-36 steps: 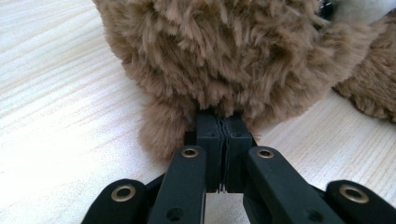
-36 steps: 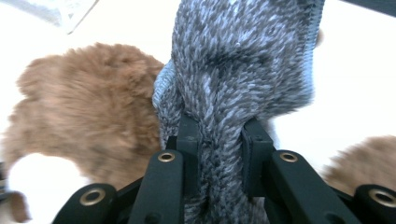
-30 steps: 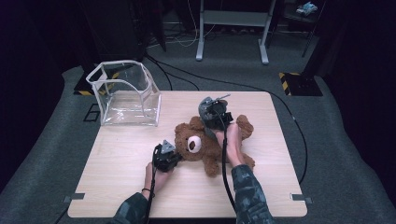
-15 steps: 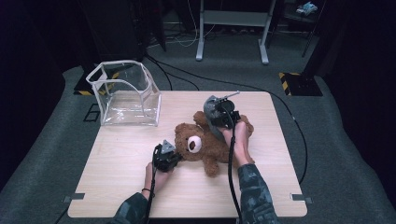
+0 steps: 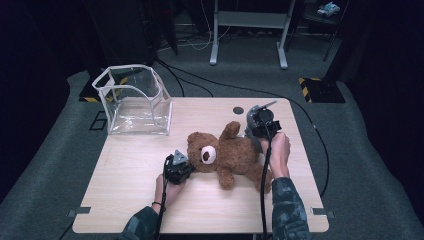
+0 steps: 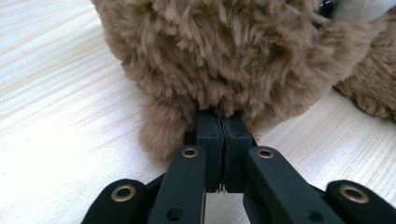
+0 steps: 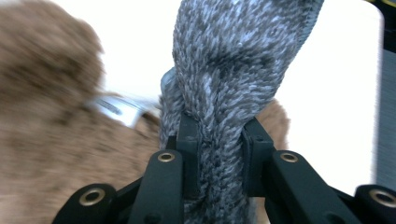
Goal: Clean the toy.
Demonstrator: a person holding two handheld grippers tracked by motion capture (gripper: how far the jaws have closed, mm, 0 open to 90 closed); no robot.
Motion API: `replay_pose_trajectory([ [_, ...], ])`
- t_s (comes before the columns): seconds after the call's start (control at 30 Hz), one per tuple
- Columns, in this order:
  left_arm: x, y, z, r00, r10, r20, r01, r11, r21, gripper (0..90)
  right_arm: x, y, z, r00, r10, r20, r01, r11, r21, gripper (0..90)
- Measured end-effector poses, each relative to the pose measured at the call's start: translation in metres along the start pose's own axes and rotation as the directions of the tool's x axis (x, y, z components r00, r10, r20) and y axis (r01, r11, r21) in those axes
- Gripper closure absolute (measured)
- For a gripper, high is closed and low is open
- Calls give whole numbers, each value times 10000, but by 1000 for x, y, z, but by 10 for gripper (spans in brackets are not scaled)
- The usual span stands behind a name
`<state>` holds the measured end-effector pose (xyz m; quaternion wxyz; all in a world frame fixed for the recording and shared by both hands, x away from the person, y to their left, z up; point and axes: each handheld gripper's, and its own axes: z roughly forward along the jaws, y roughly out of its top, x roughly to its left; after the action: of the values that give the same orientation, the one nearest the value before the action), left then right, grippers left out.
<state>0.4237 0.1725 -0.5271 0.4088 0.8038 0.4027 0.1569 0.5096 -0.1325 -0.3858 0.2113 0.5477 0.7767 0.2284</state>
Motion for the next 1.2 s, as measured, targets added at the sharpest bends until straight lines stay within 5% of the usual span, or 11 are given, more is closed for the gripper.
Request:
replay_pose_trajectory([
  [0.1,0,0,0,10000,6,-7,-6,10000,-1,878,15,5,-5,9939,-10,-1106,-50,9985,-538,737],
  [0.2,0,0,0,10000,4,-6,-4,10000,-4,878,28,9,0,9936,-657,-914,634,9976,-281,737],
  [0.27,0,0,0,10000,6,-14,-6,10000,0,878,28,9,7,9946,-995,-282,996,9950,52,737],
  [0.43,0,0,0,10000,-1,-11,1,10000,22,878,-10,-4,15,9974,-246,674,198,9973,704,737],
  [0.6,0,0,0,10000,-3,-4,3,10000,16,878,-38,-15,10,9859,307,1648,-460,9949,899,737],
  [0.73,0,0,0,10000,-1,-2,1,10000,-3,878,-55,-27,7,9798,842,1817,-1014,9910,877,737],
  [0.83,0,0,0,10000,-7,1,7,10000,0,878,-62,-40,10,9806,858,1765,-1049,9893,1015,738],
  [1.03,0,0,0,10000,-2,-4,2,10000,-2,878,-61,-64,24,9906,1294,435,-1342,9816,1358,738],
  [1.2,0,0,0,10000,12,-13,-12,10000,-6,878,-54,-71,26,9918,1197,452,-1261,9742,1873,738],
])
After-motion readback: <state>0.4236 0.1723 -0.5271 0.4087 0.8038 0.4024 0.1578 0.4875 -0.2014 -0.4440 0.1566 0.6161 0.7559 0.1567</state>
